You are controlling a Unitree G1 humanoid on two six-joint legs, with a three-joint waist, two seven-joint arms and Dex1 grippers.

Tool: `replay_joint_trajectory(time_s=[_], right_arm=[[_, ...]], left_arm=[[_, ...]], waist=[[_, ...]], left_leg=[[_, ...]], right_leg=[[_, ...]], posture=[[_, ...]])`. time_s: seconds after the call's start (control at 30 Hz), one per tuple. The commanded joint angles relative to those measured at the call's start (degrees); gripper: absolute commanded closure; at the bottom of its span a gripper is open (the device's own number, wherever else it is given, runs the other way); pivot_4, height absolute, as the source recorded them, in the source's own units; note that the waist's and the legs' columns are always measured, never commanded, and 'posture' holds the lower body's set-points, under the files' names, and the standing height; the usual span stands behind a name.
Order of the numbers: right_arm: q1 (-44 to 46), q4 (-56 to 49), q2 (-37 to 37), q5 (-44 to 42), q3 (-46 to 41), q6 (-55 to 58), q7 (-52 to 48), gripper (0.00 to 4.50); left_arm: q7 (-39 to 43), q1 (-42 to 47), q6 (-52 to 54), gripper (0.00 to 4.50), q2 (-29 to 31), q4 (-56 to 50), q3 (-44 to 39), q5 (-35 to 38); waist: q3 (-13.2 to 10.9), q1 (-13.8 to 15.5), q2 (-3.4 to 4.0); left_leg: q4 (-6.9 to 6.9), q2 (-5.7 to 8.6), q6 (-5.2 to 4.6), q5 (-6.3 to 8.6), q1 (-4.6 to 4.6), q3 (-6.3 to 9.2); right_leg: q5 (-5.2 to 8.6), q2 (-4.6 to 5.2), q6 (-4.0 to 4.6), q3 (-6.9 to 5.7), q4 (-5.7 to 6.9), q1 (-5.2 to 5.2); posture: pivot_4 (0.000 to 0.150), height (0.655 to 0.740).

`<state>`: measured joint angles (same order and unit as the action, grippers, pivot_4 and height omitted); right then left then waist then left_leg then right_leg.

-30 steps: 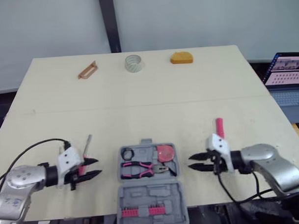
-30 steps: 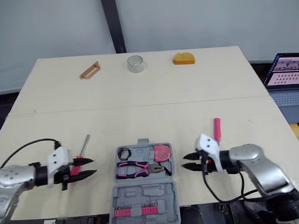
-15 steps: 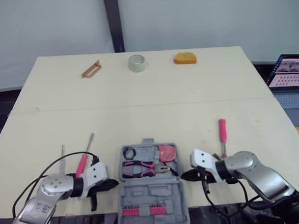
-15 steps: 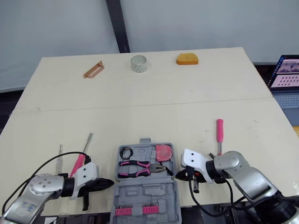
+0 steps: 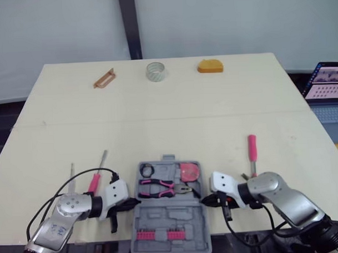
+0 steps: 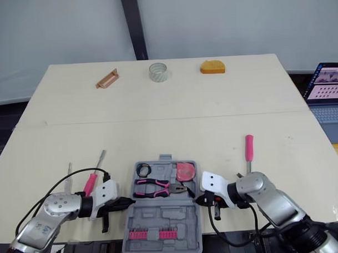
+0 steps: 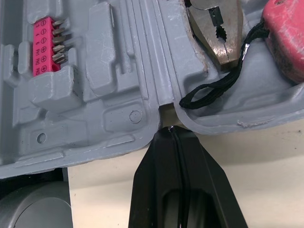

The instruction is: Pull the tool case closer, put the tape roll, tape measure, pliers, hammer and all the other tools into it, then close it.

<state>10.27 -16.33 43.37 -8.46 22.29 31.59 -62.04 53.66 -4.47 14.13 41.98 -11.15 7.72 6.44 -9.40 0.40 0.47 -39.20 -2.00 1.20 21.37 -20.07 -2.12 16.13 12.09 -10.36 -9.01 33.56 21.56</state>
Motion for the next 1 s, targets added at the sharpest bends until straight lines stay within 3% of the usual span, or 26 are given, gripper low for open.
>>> replay_joint_trajectory(time_s=[0.03, 1.0], right_arm=[[0.4, -0.9, -1.4, -0.3, 0.2, -0.6, 0.7, 4.5], [5.6, 5.9, -5.5, 2.5, -3.0, -2.2, 4.9, 4.5]], left_arm=[[-0.7, 0.3, -0.3, 4.44, -1.4, -0.7, 1.8, -0.5], [-2.3, 10.2, -5.7, 4.44, -6.2, 10.0, 0.9, -3.5]], waist=[[0.0, 0.2, 0.02], [0.0, 0.9, 0.03]], left_leg=[[0.0, 0.0, 0.0, 0.0, 0.0, 0.0], [-0.05, 0.0, -0.01, -0.03, 0.0, 0.0]], right_leg=[[0.0, 0.0, 0.0, 0.01, 0.0, 0.0], [-0.04, 0.0, 0.06, -0.01, 0.03, -0.01]], posture=[[0.15, 0.74], [0.15, 0.74]])
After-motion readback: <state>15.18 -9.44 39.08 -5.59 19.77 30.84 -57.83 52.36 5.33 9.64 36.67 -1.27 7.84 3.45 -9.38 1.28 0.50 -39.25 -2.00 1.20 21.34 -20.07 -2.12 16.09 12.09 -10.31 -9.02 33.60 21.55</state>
